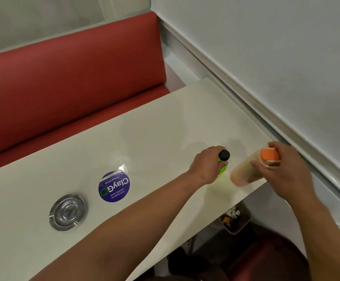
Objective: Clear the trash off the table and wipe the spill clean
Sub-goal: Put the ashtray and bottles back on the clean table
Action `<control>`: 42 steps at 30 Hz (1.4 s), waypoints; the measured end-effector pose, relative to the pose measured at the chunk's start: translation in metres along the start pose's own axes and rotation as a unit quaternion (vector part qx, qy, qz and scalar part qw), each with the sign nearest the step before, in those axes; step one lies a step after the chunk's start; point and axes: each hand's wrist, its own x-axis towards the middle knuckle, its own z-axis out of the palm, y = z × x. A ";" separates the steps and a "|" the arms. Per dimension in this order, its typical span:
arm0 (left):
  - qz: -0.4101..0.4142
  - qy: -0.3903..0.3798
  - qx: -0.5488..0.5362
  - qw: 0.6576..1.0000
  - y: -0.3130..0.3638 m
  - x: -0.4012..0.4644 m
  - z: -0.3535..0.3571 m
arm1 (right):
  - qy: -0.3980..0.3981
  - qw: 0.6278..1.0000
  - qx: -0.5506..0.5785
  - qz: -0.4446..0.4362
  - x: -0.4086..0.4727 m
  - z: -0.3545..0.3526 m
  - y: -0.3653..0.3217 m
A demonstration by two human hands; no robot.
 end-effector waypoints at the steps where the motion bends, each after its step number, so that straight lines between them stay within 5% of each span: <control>1: 0.001 0.004 -0.004 1.000 -0.003 -0.005 -0.005 | -0.005 1.000 -0.006 -0.008 -0.001 0.001 -0.004; 22: -0.064 0.160 0.018 0.985 -0.171 -0.234 -0.245 | -0.115 0.965 0.024 -0.236 -0.062 0.093 -0.211; 42: -0.085 0.202 -0.013 0.976 -0.227 -0.232 -0.251 | -0.172 0.924 0.001 -0.342 -0.070 0.197 -0.342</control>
